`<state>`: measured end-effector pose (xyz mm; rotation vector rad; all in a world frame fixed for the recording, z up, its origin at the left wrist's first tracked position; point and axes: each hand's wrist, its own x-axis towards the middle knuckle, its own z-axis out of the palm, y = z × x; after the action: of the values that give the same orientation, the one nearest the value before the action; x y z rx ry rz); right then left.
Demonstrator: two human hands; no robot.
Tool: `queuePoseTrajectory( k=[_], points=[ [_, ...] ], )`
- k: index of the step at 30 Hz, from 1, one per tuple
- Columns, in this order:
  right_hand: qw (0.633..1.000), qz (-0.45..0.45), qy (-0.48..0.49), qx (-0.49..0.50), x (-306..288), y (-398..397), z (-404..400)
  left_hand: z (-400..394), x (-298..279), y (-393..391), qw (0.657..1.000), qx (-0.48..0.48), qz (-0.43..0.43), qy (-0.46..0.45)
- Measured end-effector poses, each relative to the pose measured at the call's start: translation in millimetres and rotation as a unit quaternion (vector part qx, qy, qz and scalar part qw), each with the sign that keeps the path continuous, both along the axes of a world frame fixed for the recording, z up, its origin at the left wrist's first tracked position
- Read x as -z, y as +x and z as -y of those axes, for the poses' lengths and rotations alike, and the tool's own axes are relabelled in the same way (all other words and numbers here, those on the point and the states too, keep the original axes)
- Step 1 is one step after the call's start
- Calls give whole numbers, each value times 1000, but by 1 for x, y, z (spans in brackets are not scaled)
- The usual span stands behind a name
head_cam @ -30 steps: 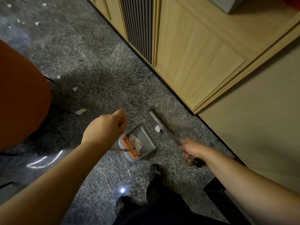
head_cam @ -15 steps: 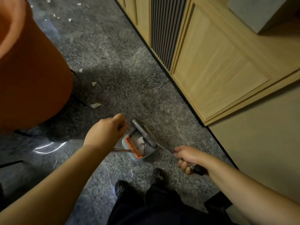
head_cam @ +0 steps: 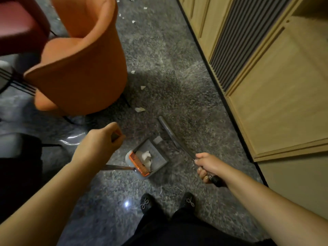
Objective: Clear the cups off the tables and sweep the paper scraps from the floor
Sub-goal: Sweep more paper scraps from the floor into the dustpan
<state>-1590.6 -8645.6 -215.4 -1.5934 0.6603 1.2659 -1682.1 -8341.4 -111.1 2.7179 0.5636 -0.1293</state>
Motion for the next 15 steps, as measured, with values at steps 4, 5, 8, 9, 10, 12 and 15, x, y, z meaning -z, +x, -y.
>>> queuePoseTrajectory(
  k=[4,5,8,9,10,12,15],
  points=[
    [1000,8,-15,-15,7,3,-36,-44,-7,-29,999,-44,-27,5],
    [1000,9,-18,-18,8,3,-45,-53,-8,-36,998,-48,-35,13],
    [999,14,-29,-27,12,3,-69,-79,-7,-54,997,-59,-49,29],
    [999,15,-35,-31,14,2,-76,-87,-7,-60,996,-64,-51,28],
    [998,16,-41,-35,17,1,-84,-96,-5,-65,996,-70,-53,24],
    [997,17,-55,-45,22,0,-96,-112,-1,-75,995,-80,-66,6],
    [996,14,-70,-61,32,0,-112,-134,6,-83,993,-96,-70,-1]
  ],
)
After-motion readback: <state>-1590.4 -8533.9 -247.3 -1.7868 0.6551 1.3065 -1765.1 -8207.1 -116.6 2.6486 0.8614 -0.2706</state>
